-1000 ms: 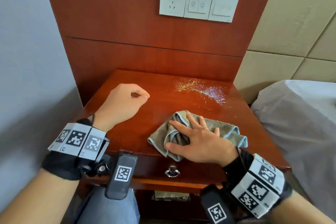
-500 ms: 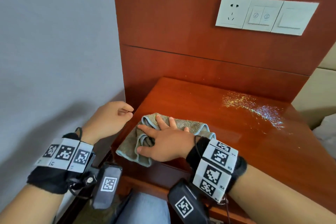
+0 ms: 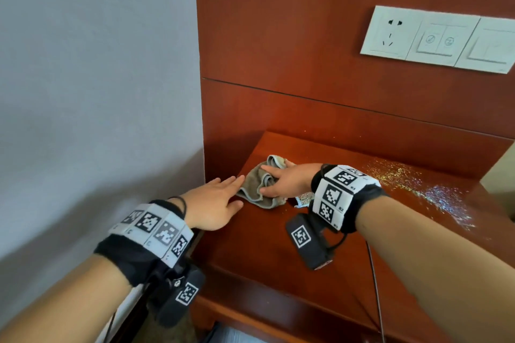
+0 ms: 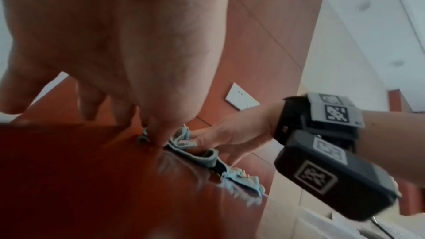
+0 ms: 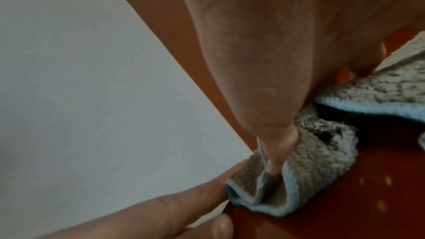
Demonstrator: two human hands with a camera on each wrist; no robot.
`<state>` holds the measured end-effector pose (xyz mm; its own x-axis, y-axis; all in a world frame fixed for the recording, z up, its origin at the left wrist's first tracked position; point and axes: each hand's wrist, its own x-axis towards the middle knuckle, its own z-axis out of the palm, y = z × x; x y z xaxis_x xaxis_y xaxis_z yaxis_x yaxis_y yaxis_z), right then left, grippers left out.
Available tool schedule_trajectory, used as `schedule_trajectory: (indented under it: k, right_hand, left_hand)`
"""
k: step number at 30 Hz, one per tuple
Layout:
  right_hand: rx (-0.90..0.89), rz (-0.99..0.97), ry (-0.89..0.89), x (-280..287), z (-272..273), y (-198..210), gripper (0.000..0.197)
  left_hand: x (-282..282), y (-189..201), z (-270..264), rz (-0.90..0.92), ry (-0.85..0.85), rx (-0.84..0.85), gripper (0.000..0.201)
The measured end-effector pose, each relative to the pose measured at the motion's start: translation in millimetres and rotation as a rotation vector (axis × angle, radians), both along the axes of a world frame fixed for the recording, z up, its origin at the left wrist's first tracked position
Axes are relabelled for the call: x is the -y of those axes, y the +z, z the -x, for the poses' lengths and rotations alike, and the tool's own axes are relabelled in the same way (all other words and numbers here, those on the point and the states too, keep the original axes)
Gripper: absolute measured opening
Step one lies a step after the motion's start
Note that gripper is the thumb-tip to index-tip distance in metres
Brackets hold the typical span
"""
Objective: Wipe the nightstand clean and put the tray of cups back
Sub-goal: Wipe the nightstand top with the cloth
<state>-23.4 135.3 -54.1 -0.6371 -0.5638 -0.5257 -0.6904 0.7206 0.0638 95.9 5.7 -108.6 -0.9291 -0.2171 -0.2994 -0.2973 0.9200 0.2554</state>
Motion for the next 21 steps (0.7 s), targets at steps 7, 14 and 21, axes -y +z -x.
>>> schedule_trajectory:
  k: [7, 14, 21]
  right_hand:
    - [-0.001, 0.064, -0.065, 4, 50, -7, 0.078]
    - [0.055, 0.211, -0.050, -6, 63, -3, 0.077]
    - [0.082, 0.364, -0.158, -29, 80, 4, 0.089]
  left_hand:
    - [-5, 23, 38, 0.025, -0.109, 0.126, 0.087]
    - [-16, 40, 99, -0.007, -0.176, -0.030, 0.099]
    - [-6, 43, 139, -0.027, -0.216, -0.036, 0.124]
